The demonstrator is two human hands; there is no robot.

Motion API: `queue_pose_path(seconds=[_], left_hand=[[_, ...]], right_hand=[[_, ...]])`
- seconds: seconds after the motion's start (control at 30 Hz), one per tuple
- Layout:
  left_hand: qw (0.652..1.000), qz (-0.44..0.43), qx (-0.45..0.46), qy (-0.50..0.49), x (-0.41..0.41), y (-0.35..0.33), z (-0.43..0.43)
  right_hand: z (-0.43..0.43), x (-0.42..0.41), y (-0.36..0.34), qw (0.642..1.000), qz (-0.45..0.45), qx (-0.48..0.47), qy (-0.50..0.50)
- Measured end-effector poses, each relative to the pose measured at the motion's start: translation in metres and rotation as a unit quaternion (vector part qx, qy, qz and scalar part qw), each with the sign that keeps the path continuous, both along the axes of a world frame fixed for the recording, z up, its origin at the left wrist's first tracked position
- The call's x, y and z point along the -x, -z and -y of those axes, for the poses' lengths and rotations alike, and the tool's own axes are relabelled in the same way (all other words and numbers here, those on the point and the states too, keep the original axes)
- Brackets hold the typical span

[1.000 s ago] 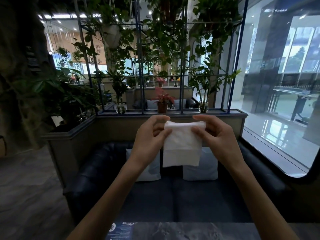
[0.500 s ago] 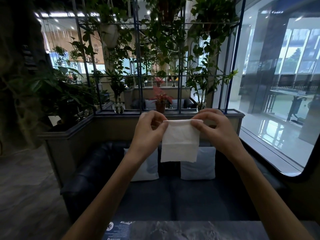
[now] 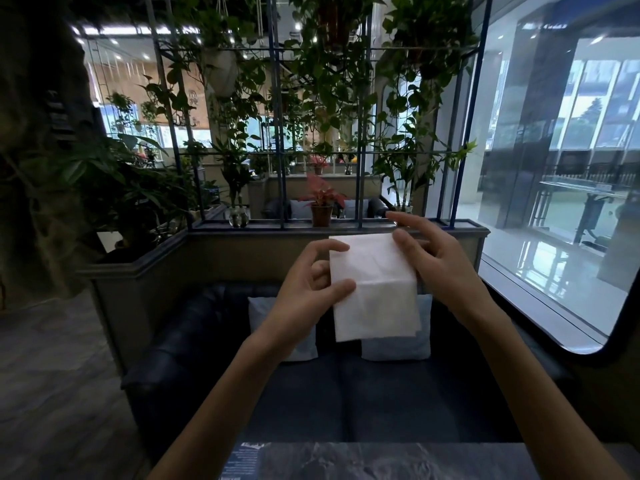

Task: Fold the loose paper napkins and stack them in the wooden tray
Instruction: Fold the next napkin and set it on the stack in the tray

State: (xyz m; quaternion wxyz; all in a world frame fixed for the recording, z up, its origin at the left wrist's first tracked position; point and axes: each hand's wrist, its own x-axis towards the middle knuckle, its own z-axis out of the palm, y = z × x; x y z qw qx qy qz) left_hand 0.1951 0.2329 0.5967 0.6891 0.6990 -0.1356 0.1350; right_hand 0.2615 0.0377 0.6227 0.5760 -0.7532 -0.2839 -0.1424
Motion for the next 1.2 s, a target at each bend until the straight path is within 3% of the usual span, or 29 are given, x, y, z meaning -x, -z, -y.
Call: queue_pose_path(seconds=[0.1,0.17,0.33,0.6,0.7,0.8,0.87,0.9,0.97,1.1,1.2], left_hand=[[0.999,0.002,-0.010,-0.040,-0.003,-0.005,-0.004],[0.998,0.003,-0.026,-0.049,-0.004,-0.008,-0.008],[0.994,-0.026,-0.102,0.001,-0.005,-0.012,-0.012],[0.969,-0.020,-0.238,-0.055,-0.005,-0.017,-0.012],[0.973,-0.023,-0.225,-0.054,-0.007,-0.014,-0.015],[0.988,-0.048,-0.145,-0.035,-0.005,-0.010,-0.013],[0.991,-0.031,-0.110,-0.075,-0.005,-0.005,-0.007],[0.982,0.009,-0.129,-0.135,-0.007,-0.001,-0.004],[0.924,0.145,-0.233,-0.268,-0.011,0.012,0.004],[0.769,0.335,-0.430,-0.335,-0.012,0.040,0.018],[0.736,0.388,-0.456,-0.316,-0.005,0.056,0.022]], right_hand=[[0.010,0.007,0.005,0.991,-0.054,0.035,-0.114],[0.014,0.008,0.011,0.987,-0.044,0.058,-0.141],[0.011,0.004,0.020,0.992,0.002,0.093,-0.084],[0.012,0.008,0.013,0.991,0.031,0.127,0.014],[0.013,0.008,0.010,0.992,-0.010,0.121,0.014],[0.014,0.008,0.010,0.995,-0.073,0.069,-0.018],[0.009,0.007,0.014,0.996,-0.052,0.055,0.050],[0.006,0.006,0.017,0.991,-0.026,0.065,0.116],[0.000,0.007,0.021,0.980,-0.029,0.080,0.182],[-0.012,0.020,0.024,0.979,-0.203,-0.009,0.009],[-0.015,0.020,0.031,0.982,-0.184,-0.054,-0.001]])
